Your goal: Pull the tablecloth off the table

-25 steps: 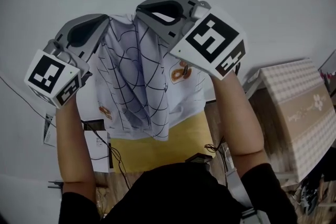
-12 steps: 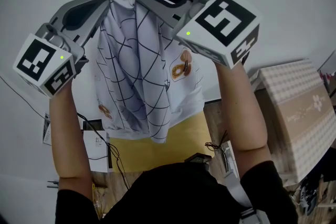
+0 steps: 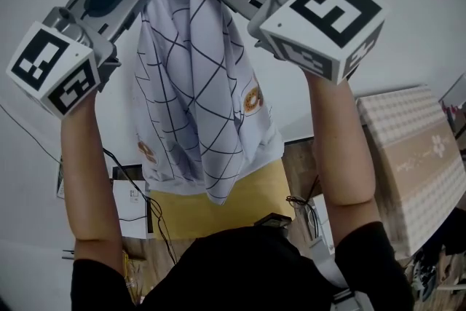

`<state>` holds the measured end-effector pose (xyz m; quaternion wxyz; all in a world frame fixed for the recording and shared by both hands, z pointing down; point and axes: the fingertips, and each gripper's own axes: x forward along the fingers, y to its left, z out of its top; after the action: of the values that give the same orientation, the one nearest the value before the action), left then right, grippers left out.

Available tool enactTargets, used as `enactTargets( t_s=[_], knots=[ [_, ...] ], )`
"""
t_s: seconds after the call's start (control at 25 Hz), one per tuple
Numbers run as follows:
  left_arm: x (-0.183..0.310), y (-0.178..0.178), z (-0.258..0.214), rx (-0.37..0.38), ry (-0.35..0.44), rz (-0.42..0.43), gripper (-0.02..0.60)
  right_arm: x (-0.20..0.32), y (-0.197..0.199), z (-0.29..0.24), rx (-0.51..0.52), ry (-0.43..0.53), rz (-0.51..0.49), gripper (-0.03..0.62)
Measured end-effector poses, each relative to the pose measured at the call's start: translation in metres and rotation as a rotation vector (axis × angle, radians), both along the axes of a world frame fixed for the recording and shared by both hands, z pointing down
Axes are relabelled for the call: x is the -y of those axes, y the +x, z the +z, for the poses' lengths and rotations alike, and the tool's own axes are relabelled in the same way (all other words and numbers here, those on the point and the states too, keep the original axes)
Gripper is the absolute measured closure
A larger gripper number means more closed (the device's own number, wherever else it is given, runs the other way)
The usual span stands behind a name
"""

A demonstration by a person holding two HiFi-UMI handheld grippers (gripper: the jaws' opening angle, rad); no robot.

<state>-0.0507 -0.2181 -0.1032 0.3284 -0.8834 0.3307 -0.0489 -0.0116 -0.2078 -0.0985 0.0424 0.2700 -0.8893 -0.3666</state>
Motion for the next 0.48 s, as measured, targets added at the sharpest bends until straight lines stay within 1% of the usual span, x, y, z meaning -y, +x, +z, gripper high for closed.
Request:
enactTargets(
  t_s=[0.16,0.36,0.48],
  knots=[
    [0.0005,-0.0021,-0.0006,-0.031,-0.02,0.024,0.569,0.0025,-0.0003,-0.0008,0.006,-0.016,-0.003,0.574],
    [0.004,-0.0053,0.0022,-0.087,-0.09,0.062,0.569,0.0072,0.0035,0.0015,0.031,-0.074,0.001,0.574],
    [0.0029,-0.0049,0.0023,-0.105,-0.116,0.079,0.569,0.0071,0.0079,0.0026,0.038,-0.094,-0.012,0.574]
  ],
)
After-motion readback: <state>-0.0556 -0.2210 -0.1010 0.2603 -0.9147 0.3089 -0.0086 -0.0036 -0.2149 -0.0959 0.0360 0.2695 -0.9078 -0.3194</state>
